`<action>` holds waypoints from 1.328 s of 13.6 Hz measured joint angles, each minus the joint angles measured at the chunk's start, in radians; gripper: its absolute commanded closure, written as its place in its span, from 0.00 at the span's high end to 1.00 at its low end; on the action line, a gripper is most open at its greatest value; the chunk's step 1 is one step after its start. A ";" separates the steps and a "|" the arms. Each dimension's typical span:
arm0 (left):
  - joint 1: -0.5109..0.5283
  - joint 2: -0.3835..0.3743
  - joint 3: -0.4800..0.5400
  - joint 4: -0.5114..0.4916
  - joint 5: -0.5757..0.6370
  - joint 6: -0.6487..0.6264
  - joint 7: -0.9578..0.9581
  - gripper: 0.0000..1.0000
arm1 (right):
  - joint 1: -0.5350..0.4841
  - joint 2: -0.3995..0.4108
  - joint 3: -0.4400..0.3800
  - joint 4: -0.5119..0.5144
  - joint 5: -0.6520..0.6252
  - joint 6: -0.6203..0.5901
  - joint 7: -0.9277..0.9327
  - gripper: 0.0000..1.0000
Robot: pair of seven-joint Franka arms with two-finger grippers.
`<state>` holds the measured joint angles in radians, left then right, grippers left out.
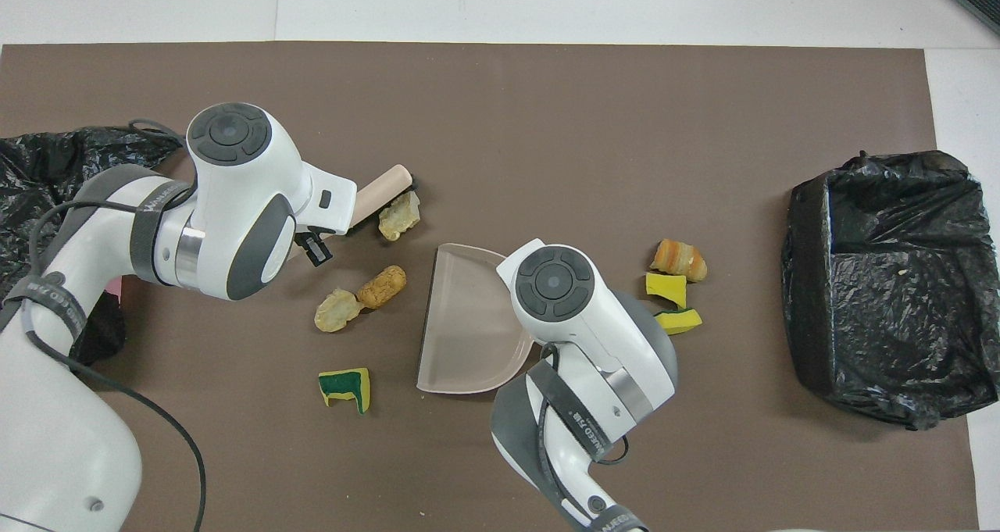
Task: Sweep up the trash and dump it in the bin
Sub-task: 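Sweep the bread chunks into the dustpan with the left gripper's brush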
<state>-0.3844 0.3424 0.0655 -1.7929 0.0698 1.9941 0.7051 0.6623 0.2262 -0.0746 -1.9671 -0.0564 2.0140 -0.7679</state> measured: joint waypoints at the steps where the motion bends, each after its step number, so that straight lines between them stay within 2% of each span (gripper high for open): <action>1: -0.004 -0.001 0.000 0.000 0.000 -0.028 0.043 0.00 | 0.000 -0.001 0.000 0.000 0.000 0.000 0.002 0.00; 3: -0.017 -0.008 -0.002 0.000 0.000 -0.092 0.096 0.00 | 0.000 -0.001 0.000 -0.001 0.000 0.000 0.004 0.00; 7: -0.055 -0.053 -0.003 -0.001 0.000 -0.169 0.073 0.00 | 0.000 -0.002 0.000 -0.002 0.000 0.000 0.005 0.00; 9: -0.055 -0.092 0.000 -0.001 0.001 -0.229 0.025 0.00 | 0.000 -0.003 0.000 -0.004 0.000 -0.001 0.006 0.00; 12: -0.055 -0.118 0.004 -0.008 0.001 -0.319 -0.154 0.00 | 0.000 -0.003 0.000 -0.004 0.000 -0.001 0.006 0.00; 15: -0.051 -0.136 0.009 -0.064 0.006 -0.319 -0.368 0.00 | 0.000 -0.003 0.000 -0.004 0.000 -0.001 0.006 0.00; 16: -0.045 -0.149 0.012 -0.101 0.015 -0.292 -0.410 0.00 | 0.000 -0.004 0.000 -0.004 0.000 -0.001 0.006 0.00; 18: -0.029 -0.187 0.015 -0.206 0.021 -0.158 -0.429 0.00 | 0.000 -0.004 0.000 -0.004 0.000 -0.001 0.006 0.00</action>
<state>-0.4132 0.1553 0.0803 -1.9993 0.0908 1.8365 0.2760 0.6624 0.2226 -0.0748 -1.9714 -0.0566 2.0130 -0.7622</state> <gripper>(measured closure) 0.736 0.687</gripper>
